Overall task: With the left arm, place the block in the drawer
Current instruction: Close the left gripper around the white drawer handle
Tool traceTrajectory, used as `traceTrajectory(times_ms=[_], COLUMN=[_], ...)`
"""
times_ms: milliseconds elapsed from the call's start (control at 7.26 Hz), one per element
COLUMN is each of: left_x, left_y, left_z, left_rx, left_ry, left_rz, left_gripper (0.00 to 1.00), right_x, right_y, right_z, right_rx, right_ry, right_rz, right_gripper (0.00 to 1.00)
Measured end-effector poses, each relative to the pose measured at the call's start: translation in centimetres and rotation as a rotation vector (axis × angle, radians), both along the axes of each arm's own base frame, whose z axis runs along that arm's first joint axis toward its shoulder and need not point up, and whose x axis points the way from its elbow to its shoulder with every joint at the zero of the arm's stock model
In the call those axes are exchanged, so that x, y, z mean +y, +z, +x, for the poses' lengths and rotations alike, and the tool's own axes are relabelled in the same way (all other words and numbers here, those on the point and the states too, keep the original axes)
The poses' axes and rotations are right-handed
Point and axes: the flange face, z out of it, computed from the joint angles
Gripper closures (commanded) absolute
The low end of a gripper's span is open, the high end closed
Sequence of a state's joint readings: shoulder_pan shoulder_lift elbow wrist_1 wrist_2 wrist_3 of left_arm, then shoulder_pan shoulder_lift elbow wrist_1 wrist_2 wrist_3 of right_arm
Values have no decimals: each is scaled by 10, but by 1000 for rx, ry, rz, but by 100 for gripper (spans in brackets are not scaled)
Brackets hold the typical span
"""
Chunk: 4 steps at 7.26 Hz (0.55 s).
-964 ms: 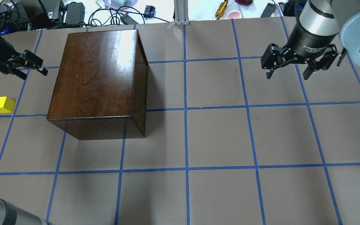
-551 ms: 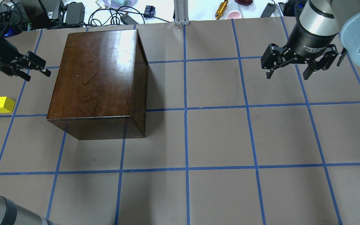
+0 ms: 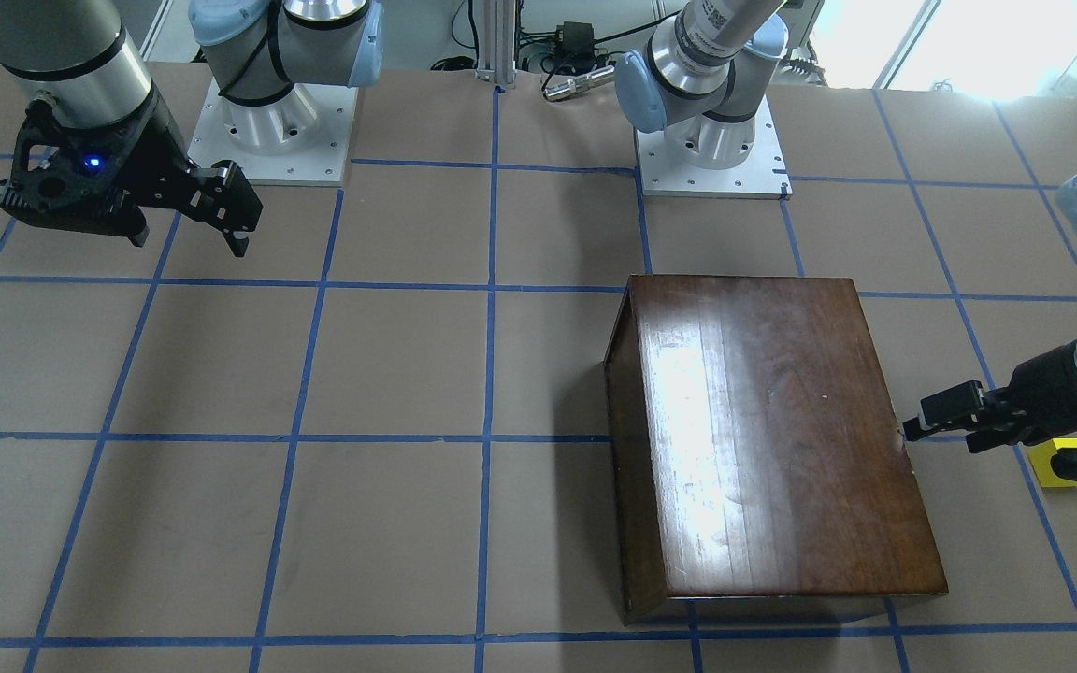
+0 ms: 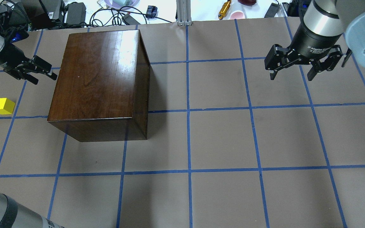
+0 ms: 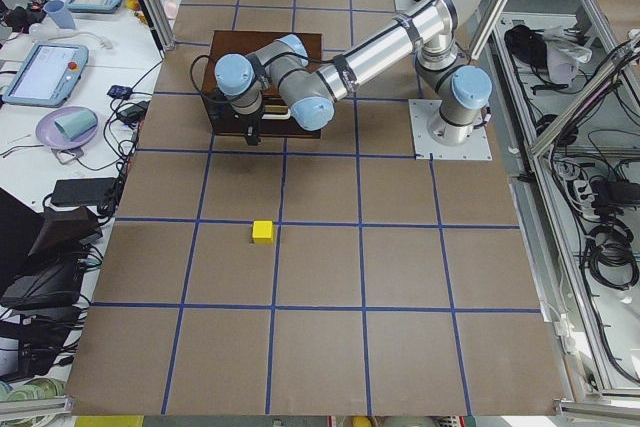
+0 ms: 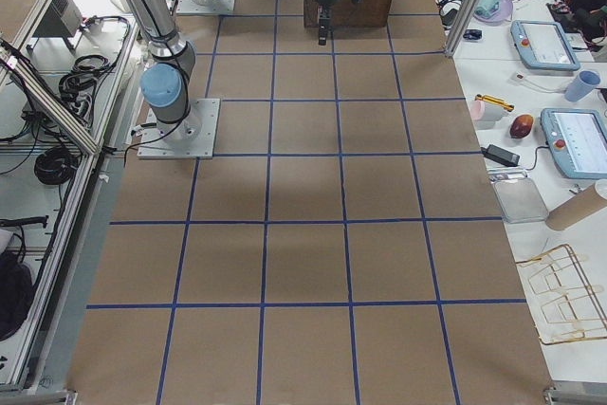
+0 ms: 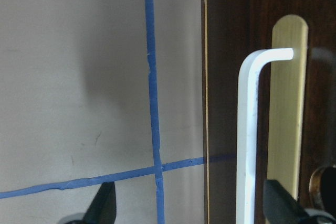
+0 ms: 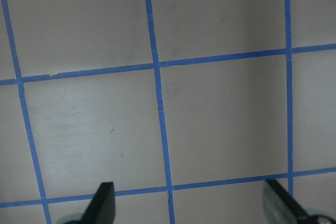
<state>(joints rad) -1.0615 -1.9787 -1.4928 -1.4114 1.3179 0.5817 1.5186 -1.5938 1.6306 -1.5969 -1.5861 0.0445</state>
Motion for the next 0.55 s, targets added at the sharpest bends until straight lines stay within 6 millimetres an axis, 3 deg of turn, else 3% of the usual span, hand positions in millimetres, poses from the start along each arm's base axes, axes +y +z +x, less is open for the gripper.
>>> traceTrajectory(times_ms=[551], left_x=[2], left_y=[-14], left_z=[-3], left_rx=[24], left_ry=[-5], left_rz=[19], left_gripper=[0], right_x=[0], right_y=[0], right_z=[0], right_rx=[1], right_ry=[0], right_rz=[0], right_gripper=[0])
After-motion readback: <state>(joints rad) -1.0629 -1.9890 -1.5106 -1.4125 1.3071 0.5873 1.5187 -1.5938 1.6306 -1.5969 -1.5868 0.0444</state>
